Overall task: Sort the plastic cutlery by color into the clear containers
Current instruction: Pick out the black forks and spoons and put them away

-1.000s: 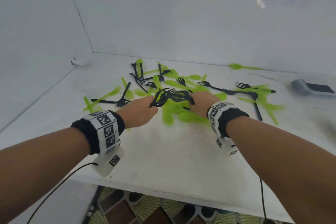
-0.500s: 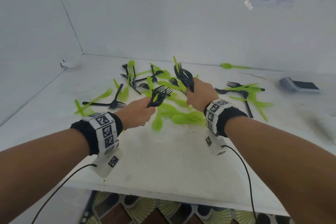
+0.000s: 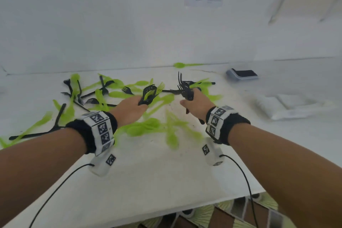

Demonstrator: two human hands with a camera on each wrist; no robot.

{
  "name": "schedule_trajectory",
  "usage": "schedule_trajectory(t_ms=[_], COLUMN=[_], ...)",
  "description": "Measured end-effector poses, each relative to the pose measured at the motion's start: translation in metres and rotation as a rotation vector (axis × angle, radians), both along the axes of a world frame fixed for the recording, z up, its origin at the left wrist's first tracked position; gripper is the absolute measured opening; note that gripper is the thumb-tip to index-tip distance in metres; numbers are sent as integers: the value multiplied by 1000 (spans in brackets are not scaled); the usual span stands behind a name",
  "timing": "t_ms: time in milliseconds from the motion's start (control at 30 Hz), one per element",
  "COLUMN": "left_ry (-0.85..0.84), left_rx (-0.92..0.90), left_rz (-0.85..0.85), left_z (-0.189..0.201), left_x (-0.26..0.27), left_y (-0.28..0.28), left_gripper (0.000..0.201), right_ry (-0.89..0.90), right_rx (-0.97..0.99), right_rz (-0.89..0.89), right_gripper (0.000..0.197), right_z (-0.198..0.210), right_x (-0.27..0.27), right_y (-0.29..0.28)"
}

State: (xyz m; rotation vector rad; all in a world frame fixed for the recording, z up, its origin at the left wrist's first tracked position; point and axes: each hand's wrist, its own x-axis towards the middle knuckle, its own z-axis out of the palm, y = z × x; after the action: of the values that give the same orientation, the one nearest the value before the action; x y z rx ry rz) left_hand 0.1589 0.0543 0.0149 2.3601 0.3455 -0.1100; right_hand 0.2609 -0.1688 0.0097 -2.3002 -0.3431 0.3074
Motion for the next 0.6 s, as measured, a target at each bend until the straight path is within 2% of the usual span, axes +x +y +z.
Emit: schedule_trajectory(t_ms=[100,200,233,333,433,600], left_ry=[-6,-67,-94,-129,-103,-10], left_rx=[88,129,149,297,390,512], left_rz=[-54,-144,-188,-294,-318,-280], left_z=[5,6,5,-4,-17,-32], left_x=[19,40,49,79,114,157], left_y=[-19,-41,-49,-81,-121,-167], left_gripper=[18,25,26,21,21,43], right_ry=[-48,-77,-55,14,-16,63], right_rx=[-62,-248,-270,-238,-202,-92], right_rz=[-91,-150,-163,-207,-267,-205], right_gripper=[49,26,23,25,18,17], right_z=[-7,-8,-8,-12,-20,-36], right_x=[14,38,45,59,69,78], right_y=[-35,-76,-89,-118,-133,-148])
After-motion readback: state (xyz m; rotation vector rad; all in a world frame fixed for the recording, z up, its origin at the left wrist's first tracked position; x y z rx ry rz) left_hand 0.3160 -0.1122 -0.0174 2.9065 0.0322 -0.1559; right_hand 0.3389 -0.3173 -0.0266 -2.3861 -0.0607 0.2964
